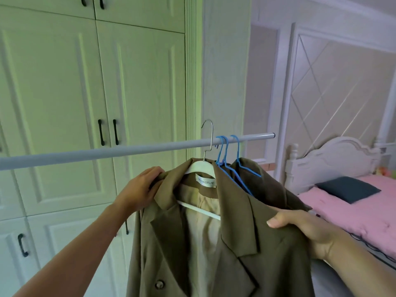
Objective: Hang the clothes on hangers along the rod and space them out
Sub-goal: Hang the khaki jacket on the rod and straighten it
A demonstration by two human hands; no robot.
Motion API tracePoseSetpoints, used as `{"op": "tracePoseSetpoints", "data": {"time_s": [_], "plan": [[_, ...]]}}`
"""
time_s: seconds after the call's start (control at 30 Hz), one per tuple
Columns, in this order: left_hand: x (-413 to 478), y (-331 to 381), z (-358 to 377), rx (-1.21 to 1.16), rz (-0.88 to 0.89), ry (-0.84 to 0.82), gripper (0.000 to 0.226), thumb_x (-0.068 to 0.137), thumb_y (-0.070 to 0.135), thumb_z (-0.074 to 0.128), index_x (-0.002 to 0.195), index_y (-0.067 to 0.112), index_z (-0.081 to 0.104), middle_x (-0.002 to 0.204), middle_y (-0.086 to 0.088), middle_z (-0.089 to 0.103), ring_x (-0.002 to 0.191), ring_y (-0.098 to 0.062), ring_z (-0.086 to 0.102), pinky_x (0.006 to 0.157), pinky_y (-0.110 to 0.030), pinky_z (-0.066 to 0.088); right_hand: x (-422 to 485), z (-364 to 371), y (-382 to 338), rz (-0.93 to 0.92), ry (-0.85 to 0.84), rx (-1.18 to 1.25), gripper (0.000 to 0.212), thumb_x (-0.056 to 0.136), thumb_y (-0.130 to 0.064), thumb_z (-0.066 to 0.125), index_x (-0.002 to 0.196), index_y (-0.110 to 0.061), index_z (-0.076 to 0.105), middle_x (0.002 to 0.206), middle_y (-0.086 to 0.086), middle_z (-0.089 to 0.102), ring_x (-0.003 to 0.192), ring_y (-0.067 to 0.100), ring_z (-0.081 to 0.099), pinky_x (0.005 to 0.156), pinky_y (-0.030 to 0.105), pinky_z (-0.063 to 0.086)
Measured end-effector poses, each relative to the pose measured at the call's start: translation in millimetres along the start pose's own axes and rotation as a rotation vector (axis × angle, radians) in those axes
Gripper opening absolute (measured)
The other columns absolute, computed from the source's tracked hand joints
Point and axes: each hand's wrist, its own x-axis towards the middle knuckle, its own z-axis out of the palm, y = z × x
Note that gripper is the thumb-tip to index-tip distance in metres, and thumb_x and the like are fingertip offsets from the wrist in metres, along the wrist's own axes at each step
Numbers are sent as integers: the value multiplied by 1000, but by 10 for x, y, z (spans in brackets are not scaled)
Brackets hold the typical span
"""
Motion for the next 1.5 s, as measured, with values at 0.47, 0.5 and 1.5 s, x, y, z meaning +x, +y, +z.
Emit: {"op": "tracePoseSetpoints", "data": {"time_s": [0.47,0.5,1.5], "plan": [[787,-525,739,-164,-111,-59,34,94,38,42,107,20,69,103,3,66,98,-23,59,84,-32,43,678,309,174,29,210,77,82,50,-11,92,129,-18,71,125,18,74,122,37,67,112,48,47],[820,-548,787,-182,-121,-62,31,93,35,44,105,21,69,101,2,66,98,-26,60,84,-33,43,732,308,213,28,237,115,83,48,-11,93,128,-17,72,125,20,74,124,39,66,114,50,45],[397,388,927,-559,-106,210,37,96,43,58,130,33,49,131,20,53,129,-10,47,107,-25,38,1036,583,522,-367,1272,-1662,18,85,-33,78,88,-21,65,73,-7,65,62,14,66,42,18,29]]}}
